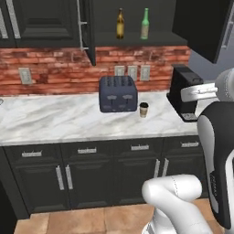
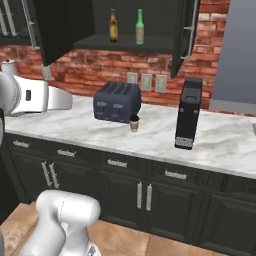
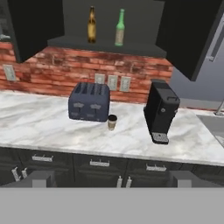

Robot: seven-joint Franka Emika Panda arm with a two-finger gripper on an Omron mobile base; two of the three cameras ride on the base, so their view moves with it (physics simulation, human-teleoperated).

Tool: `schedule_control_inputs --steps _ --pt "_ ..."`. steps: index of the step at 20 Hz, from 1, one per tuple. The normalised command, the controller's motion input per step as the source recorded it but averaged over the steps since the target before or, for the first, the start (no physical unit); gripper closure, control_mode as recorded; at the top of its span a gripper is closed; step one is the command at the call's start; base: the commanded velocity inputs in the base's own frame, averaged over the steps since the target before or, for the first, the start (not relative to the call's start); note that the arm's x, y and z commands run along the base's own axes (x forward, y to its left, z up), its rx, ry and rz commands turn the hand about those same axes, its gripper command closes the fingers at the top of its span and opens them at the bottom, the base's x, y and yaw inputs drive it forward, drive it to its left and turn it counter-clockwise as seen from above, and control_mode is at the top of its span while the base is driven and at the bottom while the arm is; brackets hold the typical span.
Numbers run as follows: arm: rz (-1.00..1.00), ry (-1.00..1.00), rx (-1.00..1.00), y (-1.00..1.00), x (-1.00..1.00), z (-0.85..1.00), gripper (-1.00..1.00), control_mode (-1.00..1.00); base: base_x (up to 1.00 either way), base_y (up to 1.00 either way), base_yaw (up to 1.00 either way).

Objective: Sort all alcoholic drinks to one cabinet, and non-alcoholic drinks to the other.

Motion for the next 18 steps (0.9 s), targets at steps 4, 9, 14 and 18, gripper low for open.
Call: schedule_control_inputs --steps 4,9,14,18 --pt "0.0 0.0 0.0 0.0 0.0 0.0 -1.0 1.0 0.38 0.01 -0.19" --pt "0.0 0.0 0.0 0.0 0.0 0.0 -1.0 1.0 0.35 0.0 -0.15" --pt "0.0 0.0 0.0 0.0 0.0 0.0 -1.0 1.0 0.26 0.0 -0.14" --pt "0.0 0.0 0.0 0.0 0.0 0.0 -1.0 1.0 0.27 0.03 -0.12"
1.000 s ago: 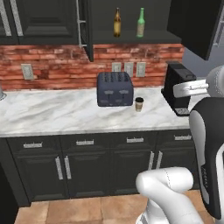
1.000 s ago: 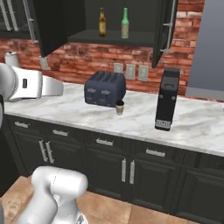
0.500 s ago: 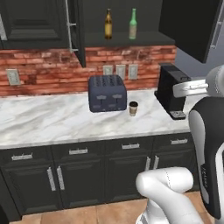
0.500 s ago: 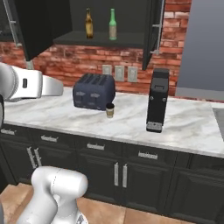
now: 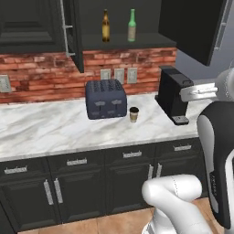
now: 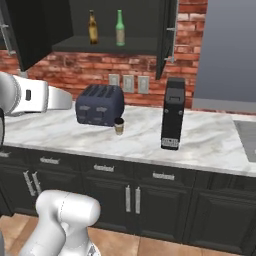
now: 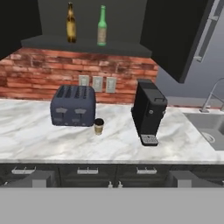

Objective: Sort all alcoholic drinks to one cabinet, and non-alcoholic drinks to the other.

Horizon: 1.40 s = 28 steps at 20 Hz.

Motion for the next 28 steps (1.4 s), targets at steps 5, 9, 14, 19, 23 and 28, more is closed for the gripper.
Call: schedule_control_inputs --steps 5,9,14,19,23,28 --pt "0.0 0.0 0.0 0.0 0.0 0.0 -1.0 1.0 0.23 0.14 -0.07" --pt "0.0 0.0 0.0 0.0 0.0 0.0 -1.0 1.0 0.29 0.18 -0.02" --pt "0.0 0.0 0.0 0.0 0.0 0.0 -1.0 1.0 0.38 0.2 0.0" --pt "0.0 0.0 0.0 0.0 0.0 0.0 -1.0 1.0 0.36 0.2 0.0" --pt "0.0 0.0 0.0 0.0 0.0 0.0 -1.0 1.0 0.28 0.21 0.0" --pt "0.0 0.0 0.0 0.0 0.0 0.0 -1.0 1.0 0.24 0.21 0.0"
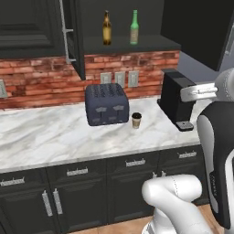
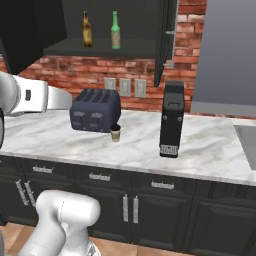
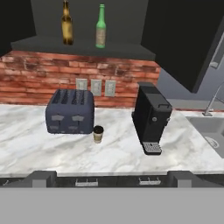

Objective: Sort all alcoholic drinks to one cabinet, and non-alcoholic drinks to the other.

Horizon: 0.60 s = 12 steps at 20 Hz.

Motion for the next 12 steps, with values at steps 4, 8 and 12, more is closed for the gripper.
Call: schedule_control_inputs --steps 4,8,12 --pt "0.0 0.0 0.0 0.0 0.0 0.0 -1.0 1.0 0.26 0.23 0.0" --pt "0.0 0.0 0.0 0.0 0.0 0.0 -1.0 1.0 0.34 0.24 0.0" --pt "0.0 0.0 0.0 0.0 0.0 0.0 -1.0 1.0 0.42 0.24 0.0"
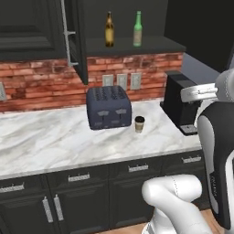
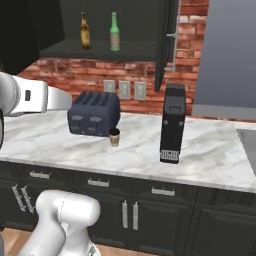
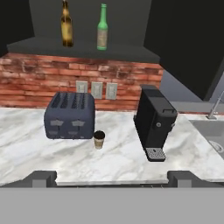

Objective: Sort all alcoholic drinks to one cabinet, and non-alcoholic drinks to the other.

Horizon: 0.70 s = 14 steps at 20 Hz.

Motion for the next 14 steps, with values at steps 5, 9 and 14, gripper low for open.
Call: schedule_control_inputs --steps 5,9,14 --pt "0.0 0.0 0.0 0.0 0.0 0.0 -1.0 1.0 0.41 0.24 0.0" --pt "0.0 0.0 0.0 0.0 0.0 0.0 -1.0 1.0 0.37 0.21 0.0" --pt "0.0 0.0 0.0 0.0 0.0 0.0 -1.0 1.0 0.37 0.2 0.0"
